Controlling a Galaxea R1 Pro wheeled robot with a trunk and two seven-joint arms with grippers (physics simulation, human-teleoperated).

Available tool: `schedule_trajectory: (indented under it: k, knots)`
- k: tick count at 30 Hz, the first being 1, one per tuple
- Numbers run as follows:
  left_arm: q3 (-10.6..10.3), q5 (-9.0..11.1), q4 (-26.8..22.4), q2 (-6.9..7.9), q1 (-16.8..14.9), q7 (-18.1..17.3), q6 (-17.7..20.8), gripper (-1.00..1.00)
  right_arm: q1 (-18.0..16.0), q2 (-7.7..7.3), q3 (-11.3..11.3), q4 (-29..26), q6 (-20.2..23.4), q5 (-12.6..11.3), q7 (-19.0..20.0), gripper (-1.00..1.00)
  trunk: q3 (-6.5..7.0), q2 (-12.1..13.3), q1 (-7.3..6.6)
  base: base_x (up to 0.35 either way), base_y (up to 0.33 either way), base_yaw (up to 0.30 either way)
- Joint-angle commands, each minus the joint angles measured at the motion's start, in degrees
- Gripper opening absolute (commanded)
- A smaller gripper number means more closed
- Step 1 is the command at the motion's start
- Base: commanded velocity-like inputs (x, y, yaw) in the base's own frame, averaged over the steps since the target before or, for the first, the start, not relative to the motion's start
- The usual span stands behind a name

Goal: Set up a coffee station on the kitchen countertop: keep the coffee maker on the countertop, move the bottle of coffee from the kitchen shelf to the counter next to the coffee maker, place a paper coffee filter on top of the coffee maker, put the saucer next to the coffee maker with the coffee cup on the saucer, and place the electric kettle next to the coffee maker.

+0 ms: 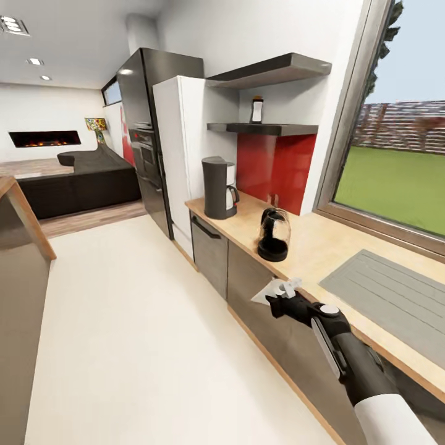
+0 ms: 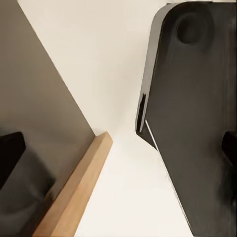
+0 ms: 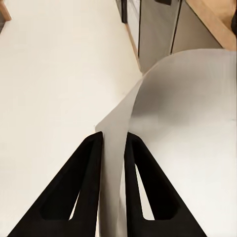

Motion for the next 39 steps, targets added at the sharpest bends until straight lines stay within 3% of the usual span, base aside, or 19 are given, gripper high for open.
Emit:
schedule_trajectory:
  k: [1,9,25,39]
  knots:
    - [0.28,-0.12,-0.45,-0.66,0.01,0.03,-0.41,1.00,-0.05,-0.02,0.03,-0.09,0.28,0.23,0.22,-1.00,-0.11,-0.10,0.06,0.236,0.226,0.227]
    - [0.14,-0.15,-6.17,-3.20,-0.06,0.15,0.03,1.00,-0.04,0.01,0.03,-0.15,0.28,0.24,0.22,-1.00,-0.11,-0.10,0.06,0.237,0.224,0.184]
    - [0.13,-0.15,-6.58,-3.40,-0.08,0.18,0.15,1.00,-0.05,0.01,0.03,0.35,0.28,0.32,0.22,-1.00,-0.11,-0.10,0.06,0.299,0.169,0.002]
    - [0.13,-0.15,-6.53,-3.40,-0.08,0.03,0.15,1.00,-0.05,0.02,0.03,0.26,0.28,0.32,0.22,-1.00,-0.11,-0.10,0.06,0.334,0.012,0.000]
